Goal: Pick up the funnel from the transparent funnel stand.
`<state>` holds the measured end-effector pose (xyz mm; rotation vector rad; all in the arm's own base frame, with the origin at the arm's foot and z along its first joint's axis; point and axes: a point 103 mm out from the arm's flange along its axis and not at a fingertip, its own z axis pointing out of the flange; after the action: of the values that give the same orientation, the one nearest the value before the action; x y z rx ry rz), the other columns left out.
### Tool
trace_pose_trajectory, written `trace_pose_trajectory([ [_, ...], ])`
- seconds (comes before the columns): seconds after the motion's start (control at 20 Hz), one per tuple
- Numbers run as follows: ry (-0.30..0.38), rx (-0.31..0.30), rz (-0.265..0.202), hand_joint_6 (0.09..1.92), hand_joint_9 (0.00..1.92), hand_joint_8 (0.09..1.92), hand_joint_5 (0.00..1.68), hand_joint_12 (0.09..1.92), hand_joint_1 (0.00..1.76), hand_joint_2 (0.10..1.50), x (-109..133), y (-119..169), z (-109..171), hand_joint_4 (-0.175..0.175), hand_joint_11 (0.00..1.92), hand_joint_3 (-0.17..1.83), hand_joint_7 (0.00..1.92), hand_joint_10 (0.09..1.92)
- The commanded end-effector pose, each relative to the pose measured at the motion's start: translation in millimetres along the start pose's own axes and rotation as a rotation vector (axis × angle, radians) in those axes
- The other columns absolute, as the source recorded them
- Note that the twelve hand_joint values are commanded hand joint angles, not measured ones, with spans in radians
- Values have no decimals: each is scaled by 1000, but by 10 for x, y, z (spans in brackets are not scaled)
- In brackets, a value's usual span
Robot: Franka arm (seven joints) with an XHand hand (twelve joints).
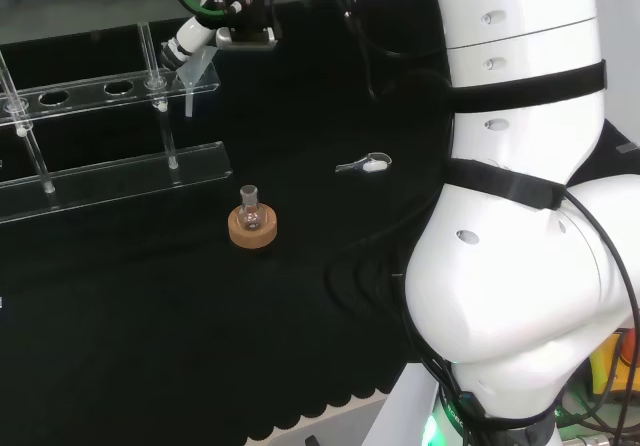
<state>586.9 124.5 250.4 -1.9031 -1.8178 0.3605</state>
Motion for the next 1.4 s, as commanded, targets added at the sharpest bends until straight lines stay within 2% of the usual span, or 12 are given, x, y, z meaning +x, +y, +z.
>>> trace_pose_trajectory([
  [0.05,32,8,16,87,76,576,223,87,472,658,-87,37,48,-66,0,122,373,835],
  [0.2,43,5,19,87,130,548,271,87,483,668,-135,47,55,-65,0,118,452,831],
  [0.3,43,-13,27,87,193,530,330,87,511,683,-58,41,66,-61,2,122,550,809],
  [0.5,85,-64,38,87,394,464,476,123,605,716,-45,24,75,-48,3,151,796,702],
  [0.7,140,-133,36,87,556,418,637,516,699,734,-111,-19,60,-13,0,195,968,602],
  [0.9,95,-183,46,87,683,364,738,825,767,719,-456,-145,25,9,0,257,1085,490],
  [1.0,83,-207,53,87,720,343,762,911,794,704,-623,-201,-6,14,0,292,1115,451],
  [1.15,84,-243,57,96,752,328,815,991,826,693,-671,-256,-21,28,0,325,1146,422],
  [1.4,83,-298,59,136,785,313,874,1050,852,686,-439,-297,8,46,0,358,1167,399],
])
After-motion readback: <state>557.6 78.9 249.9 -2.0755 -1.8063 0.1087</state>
